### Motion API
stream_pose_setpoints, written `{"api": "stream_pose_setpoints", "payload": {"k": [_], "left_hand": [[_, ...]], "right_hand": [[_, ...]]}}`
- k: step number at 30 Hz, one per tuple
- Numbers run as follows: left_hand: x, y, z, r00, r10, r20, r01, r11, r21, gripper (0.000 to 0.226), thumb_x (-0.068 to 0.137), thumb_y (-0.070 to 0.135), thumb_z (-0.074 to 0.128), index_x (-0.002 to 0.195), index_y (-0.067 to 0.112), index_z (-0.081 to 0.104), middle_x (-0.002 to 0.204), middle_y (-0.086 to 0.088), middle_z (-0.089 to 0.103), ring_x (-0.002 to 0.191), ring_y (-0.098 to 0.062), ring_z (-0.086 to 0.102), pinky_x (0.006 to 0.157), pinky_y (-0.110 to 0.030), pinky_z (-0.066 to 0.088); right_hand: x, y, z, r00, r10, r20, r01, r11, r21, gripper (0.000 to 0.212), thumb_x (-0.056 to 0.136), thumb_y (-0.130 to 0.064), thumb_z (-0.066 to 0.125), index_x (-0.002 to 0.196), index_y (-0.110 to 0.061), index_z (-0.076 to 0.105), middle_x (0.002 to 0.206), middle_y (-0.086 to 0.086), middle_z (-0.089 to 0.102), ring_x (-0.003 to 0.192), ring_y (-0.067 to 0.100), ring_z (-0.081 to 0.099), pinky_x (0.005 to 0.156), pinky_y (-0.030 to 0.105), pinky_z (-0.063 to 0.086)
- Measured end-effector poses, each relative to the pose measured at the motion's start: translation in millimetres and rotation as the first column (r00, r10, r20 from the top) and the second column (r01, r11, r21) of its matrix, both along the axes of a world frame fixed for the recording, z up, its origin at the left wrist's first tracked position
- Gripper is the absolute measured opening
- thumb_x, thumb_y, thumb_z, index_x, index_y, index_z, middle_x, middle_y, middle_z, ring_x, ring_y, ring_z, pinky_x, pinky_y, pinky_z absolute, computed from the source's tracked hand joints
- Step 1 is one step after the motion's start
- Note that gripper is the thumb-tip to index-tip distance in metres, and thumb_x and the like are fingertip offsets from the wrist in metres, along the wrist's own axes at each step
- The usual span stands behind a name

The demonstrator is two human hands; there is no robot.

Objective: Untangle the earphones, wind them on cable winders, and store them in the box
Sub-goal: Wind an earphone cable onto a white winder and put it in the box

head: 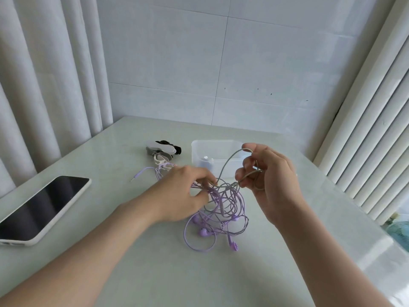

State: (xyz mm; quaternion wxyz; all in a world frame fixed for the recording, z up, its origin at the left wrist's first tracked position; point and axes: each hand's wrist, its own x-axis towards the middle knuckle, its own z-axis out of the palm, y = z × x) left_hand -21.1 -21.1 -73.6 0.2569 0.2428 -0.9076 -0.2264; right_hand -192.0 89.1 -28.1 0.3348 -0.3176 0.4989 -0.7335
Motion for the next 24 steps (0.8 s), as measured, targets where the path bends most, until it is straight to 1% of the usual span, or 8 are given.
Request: {"api": "stream_pose_setpoints", "payload": {"k": [5,8,10,12,14,17,20,24], "left_hand": [[0.5,-5.4,-1.5,0.998,0.013,-0.065,-0.012,1.0,0.015,0.026,0.099,0.014,0.06,0.097,0.035,0.075,0.097,0.021,0.076,0.096,0.0,0.068,0.088,-0.021,0.051],[1.8,-6.7,3.5,0.988,0.053,-0.144,-0.04,0.995,0.093,0.029,0.106,0.016,0.053,0.095,0.027,0.077,0.093,0.019,0.077,0.095,-0.001,0.069,0.087,-0.021,0.052],[2.5,-8.2,4.8,0.978,0.092,-0.189,-0.07,0.99,0.123,0.031,0.108,0.018,0.048,0.09,0.024,0.072,0.089,0.015,0.078,0.09,-0.006,0.071,0.086,-0.028,0.054],[3.4,-9.0,7.2,0.955,0.144,-0.261,-0.12,0.987,0.107,0.031,0.11,0.019,0.044,0.085,0.024,0.062,0.082,0.009,0.076,0.075,-0.008,0.065,0.074,-0.031,0.051],[3.3,-7.6,9.6,0.916,0.187,-0.355,-0.163,0.982,0.097,0.029,0.111,0.014,0.043,0.086,0.018,0.059,0.075,0.012,0.072,0.064,-0.001,0.056,0.064,-0.022,0.042],[3.0,-11.4,12.8,0.843,0.239,-0.482,-0.181,0.97,0.164,0.028,0.112,0.01,0.04,0.093,0.006,0.06,0.078,0.009,0.07,0.073,0.002,0.066,0.071,-0.021,0.049],[4.2,-19.5,12.9,0.776,0.309,-0.55,-0.192,0.946,0.261,0.031,0.112,0.013,0.04,0.092,0.014,0.064,0.086,-0.001,0.076,0.085,-0.012,0.075,0.08,-0.032,0.056],[7.4,-21.2,15.7,0.766,0.345,-0.543,-0.213,0.932,0.293,0.035,0.111,0.015,0.042,0.091,0.019,0.07,0.089,-0.004,0.074,0.083,-0.008,0.073,0.076,-0.029,0.057]], "right_hand": [[-0.7,0.0,1.6,0.995,0.073,0.068,-0.073,0.997,-0.007,0.028,0.1,-0.007,0.044,0.113,-0.007,0.068,0.07,0.006,0.053,0.054,0.028,0.06,0.052,0.03,0.046],[-3.5,0.4,1.1,0.998,0.049,0.027,-0.049,0.999,0.009,0.025,0.097,-0.007,0.046,0.109,-0.011,0.069,0.07,0.005,0.052,0.054,0.023,0.056,0.052,0.028,0.042],[-4.5,0.5,0.4,1.0,0.004,-0.004,-0.004,1.0,0.007,0.028,0.094,-0.003,0.046,0.108,-0.013,0.068,0.072,0.005,0.05,0.053,0.022,0.051,0.049,0.027,0.038],[-5.3,1.2,-0.1,0.998,-0.056,-0.027,0.056,0.998,0.009,0.031,0.093,0.001,0.046,0.108,-0.015,0.067,0.074,0.003,0.05,0.05,0.022,0.047,0.047,0.026,0.032],[-5.8,1.7,-0.1,0.992,-0.103,-0.069,0.105,0.994,0.02,0.031,0.092,0.002,0.046,0.104,-0.017,0.067,0.074,0.003,0.05,0.048,0.022,0.044,0.047,0.025,0.027],[-5.1,0.9,-0.4,0.981,-0.138,-0.138,0.142,0.99,0.021,0.031,0.09,0.002,0.048,0.097,-0.02,0.07,0.076,0.004,0.049,0.048,0.021,0.037,0.047,0.025,0.026],[-5.7,0.1,-1.9,0.964,-0.175,-0.202,0.18,0.984,0.01,0.03,0.09,0.002,0.05,0.089,-0.018,0.072,0.07,0.001,0.05,0.046,0.017,0.031,0.049,0.027,0.024],[-4.7,-1.4,-4.6,0.9,-0.278,-0.337,0.303,0.953,0.025,0.025,0.091,-0.006,0.055,0.084,-0.018,0.076,0.063,-0.004,0.052,0.051,0.012,0.04,0.052,0.024,0.032]]}}
